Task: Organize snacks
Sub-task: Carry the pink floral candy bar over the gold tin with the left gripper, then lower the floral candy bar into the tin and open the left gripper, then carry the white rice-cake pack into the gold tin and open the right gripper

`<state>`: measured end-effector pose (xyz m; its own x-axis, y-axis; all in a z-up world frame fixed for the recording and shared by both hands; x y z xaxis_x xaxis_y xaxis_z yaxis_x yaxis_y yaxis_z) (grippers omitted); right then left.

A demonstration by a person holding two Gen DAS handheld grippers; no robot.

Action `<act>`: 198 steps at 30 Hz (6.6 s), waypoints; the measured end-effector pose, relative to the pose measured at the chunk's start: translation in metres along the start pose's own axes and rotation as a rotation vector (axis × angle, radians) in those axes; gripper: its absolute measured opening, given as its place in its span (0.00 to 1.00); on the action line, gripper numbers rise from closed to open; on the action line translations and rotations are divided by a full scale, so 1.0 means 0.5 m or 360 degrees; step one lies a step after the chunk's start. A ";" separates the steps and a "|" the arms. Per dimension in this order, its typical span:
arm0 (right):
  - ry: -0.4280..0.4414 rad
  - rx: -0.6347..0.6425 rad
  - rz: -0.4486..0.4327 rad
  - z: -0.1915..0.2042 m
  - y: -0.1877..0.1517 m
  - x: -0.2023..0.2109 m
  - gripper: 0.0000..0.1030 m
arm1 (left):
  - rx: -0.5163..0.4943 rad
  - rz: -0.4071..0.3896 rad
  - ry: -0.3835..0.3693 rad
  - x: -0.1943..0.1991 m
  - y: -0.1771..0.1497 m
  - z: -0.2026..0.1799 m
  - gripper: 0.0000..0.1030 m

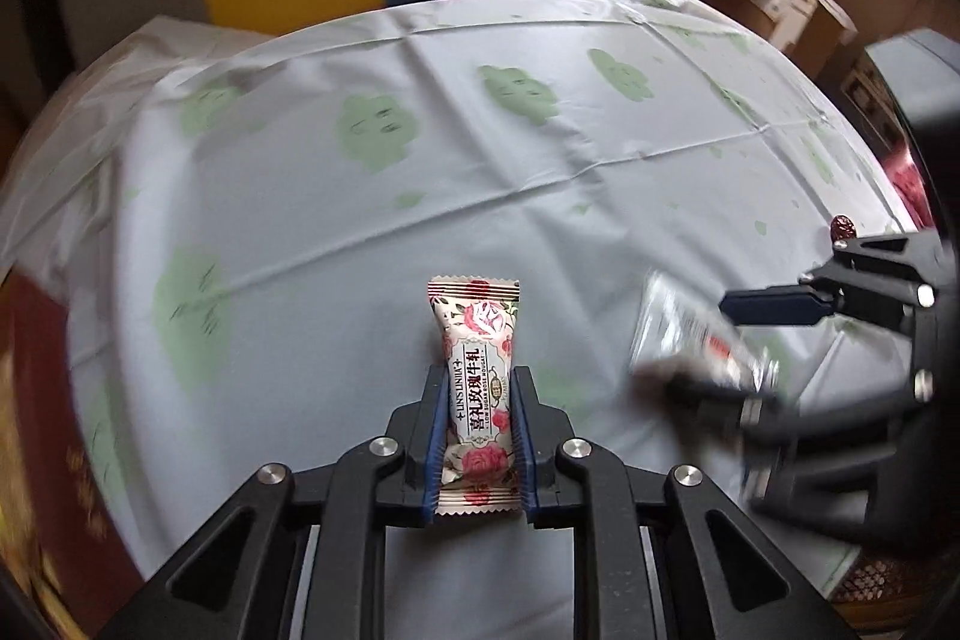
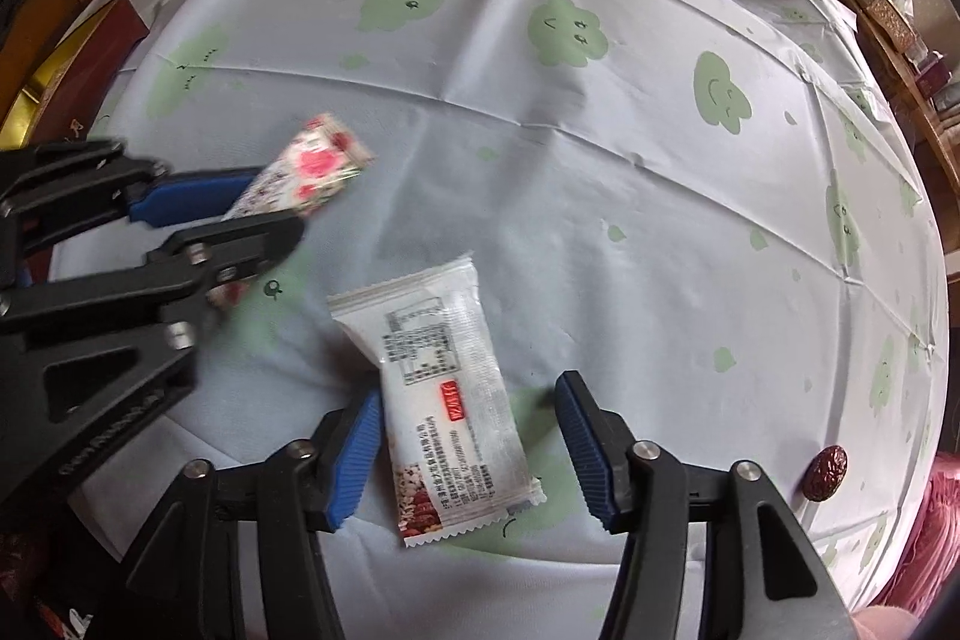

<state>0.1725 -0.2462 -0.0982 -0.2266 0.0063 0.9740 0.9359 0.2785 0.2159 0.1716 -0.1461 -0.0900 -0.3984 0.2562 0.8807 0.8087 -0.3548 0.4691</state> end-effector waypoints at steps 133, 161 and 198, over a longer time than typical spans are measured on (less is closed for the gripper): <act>-0.0122 0.0120 -0.0121 0.077 -0.041 0.014 0.37 | 0.1029 -0.0340 0.0598 0.314 -0.361 0.428 0.28; -0.0086 -0.0008 -0.0089 0.058 -0.036 0.015 0.34 | 0.1035 -0.0409 0.0654 0.361 -0.405 0.427 0.29; 0.0612 0.0380 -0.0477 0.557 0.111 0.254 0.33 | 0.1131 -0.0489 0.0794 0.411 -0.452 0.488 0.29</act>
<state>0.1207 0.0373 0.0183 -0.3169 -0.4465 0.8368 0.7478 0.4251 0.5100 0.0126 0.2061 -0.0310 -0.6465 -0.2285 0.7279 0.6465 0.3426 0.6817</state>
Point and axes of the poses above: each gripper's, at about its wrist camera, not at the fingertips, and x roughly against the way its jaws point, z to its left, y to its top, the point moved 3 cm from there along -x, roughly the way its jaws point, and after that the axes turned 2 degrees about -z, right-handed, at the moved point
